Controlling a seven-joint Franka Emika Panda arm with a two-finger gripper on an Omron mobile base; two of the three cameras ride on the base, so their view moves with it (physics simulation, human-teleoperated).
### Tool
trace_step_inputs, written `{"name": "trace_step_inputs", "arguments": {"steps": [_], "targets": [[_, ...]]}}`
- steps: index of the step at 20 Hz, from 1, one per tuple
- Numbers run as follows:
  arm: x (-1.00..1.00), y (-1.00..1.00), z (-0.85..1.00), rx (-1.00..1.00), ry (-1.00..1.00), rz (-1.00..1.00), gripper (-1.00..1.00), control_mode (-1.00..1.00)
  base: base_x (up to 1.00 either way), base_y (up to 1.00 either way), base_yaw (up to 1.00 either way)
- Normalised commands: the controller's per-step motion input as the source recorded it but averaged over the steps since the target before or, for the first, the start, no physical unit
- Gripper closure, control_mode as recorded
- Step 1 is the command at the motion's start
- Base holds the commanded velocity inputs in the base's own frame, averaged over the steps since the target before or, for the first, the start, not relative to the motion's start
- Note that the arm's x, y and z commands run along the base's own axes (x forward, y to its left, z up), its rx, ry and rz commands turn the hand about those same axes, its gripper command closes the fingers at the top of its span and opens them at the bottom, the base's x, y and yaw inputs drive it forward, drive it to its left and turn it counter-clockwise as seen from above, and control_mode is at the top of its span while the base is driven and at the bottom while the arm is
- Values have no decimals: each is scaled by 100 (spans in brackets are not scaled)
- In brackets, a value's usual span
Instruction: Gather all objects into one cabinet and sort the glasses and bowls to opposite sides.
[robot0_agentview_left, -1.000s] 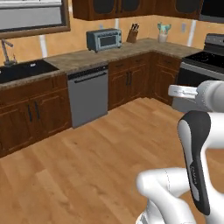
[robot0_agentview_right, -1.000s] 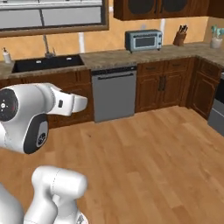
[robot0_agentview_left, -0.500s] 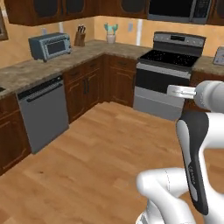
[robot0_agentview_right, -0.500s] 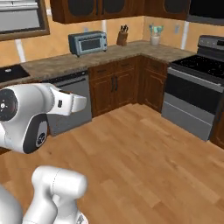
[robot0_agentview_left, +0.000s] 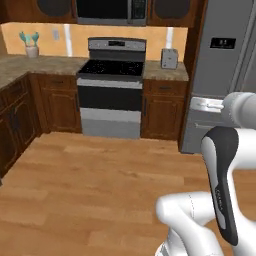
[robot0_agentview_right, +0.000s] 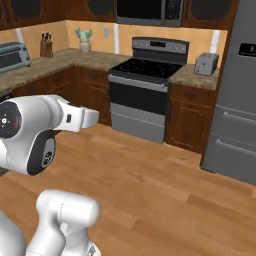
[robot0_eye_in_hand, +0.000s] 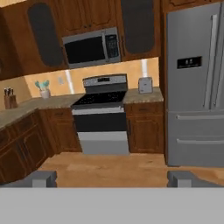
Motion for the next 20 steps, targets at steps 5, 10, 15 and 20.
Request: {"name": "trace_step_inputs", "arguments": {"steps": [5, 10, 15, 20], "targets": [[0, 0, 0, 0, 0, 0, -100, 100, 45, 0, -72], [0, 0, 0, 0, 0, 0, -100, 100, 42, 1, -68], [0, 0, 0, 0, 0, 0, -100, 100, 0, 23, -10], [0, 0, 0, 0, 0, 0, -100, 100, 38, 44, 4]]}}
